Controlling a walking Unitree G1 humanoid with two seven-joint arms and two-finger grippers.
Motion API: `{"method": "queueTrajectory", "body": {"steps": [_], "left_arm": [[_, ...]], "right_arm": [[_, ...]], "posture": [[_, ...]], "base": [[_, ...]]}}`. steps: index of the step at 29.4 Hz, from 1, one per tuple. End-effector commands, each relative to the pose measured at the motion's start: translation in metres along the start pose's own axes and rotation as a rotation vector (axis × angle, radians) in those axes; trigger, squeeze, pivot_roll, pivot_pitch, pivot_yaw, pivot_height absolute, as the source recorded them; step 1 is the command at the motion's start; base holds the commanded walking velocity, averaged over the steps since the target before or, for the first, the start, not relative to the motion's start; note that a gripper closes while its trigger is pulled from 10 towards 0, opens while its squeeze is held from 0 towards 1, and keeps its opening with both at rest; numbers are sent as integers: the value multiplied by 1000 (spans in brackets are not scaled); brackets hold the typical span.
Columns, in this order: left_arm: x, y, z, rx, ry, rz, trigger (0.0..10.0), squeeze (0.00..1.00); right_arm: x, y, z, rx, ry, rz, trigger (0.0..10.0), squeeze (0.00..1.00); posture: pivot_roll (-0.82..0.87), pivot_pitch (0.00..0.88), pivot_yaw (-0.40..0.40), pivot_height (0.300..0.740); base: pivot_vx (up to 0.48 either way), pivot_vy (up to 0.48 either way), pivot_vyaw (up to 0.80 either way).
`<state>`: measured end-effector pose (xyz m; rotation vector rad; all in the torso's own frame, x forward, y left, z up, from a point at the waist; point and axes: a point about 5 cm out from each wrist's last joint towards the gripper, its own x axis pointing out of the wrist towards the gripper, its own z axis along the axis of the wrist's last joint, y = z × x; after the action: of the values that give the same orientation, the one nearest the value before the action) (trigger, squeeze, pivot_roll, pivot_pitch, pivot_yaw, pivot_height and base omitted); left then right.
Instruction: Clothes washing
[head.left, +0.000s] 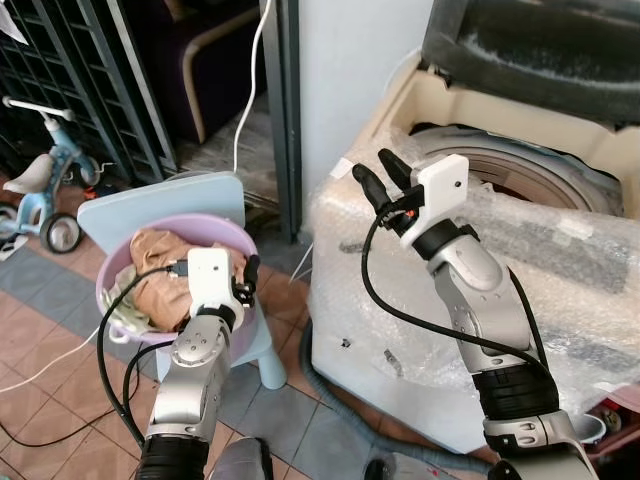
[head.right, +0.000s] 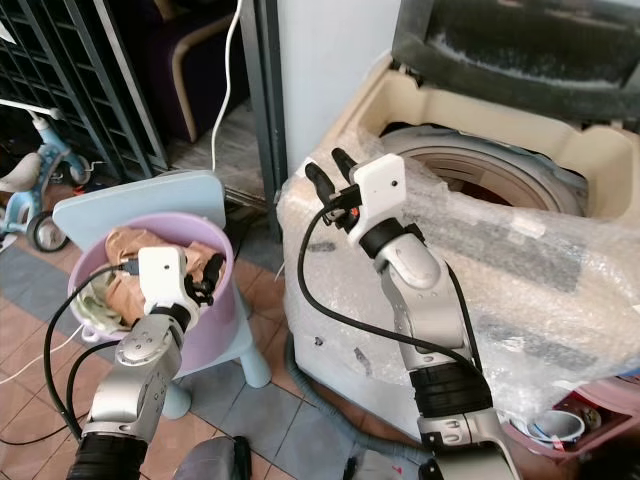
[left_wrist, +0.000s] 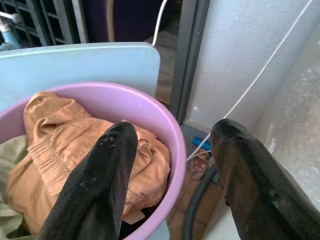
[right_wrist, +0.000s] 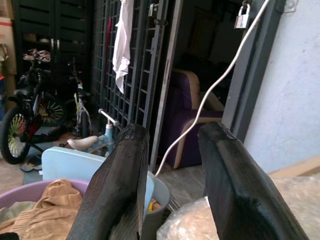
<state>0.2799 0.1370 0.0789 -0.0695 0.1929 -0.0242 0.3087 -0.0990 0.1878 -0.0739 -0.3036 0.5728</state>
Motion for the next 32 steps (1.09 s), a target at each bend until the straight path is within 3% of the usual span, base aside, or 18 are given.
{"method": "queueTrajectory", "body": {"steps": [1,6,13,20,24,26,27,32], "left_arm": [[0,1,3,10,-7,10,10000,0],[0,0,6,33,-33,-6,10000,0],[-1,-2,7,57,-48,-23,10000,0],[-2,-1,6,63,-50,-23,10000,0],[-1,-2,5,49,-29,-20,10000,0],[-1,-2,5,53,-30,-13,10000,0],[-2,0,5,64,-33,12,10000,0],[-4,6,9,69,-57,27,10000,0]], "right_arm": [[-3,7,-1,-1,11,5,10000,0],[-7,21,-5,2,31,22,10000,0],[-9,17,-18,-19,122,-46,10000,0],[-13,15,-28,24,195,-103,10000,0],[-21,12,-47,5,302,-144,10000,0],[-24,11,-53,14,329,-164,10000,0],[-34,14,-66,85,354,-130,10000,0],[-43,16,-82,95,444,-135,10000,0]], "posture": [[-63,68,27,740],[-63,73,28,740],[-59,78,26,740],[-57,81,26,740],[-55,89,24,740],[-53,90,23,740],[-38,95,21,740],[-25,100,20,740]], "base": [[0,480,800],[0,479,800],[84,437,322],[469,0,0],[456,0,0],[0,0,0],[0,0,0],[0,0,0]]}}
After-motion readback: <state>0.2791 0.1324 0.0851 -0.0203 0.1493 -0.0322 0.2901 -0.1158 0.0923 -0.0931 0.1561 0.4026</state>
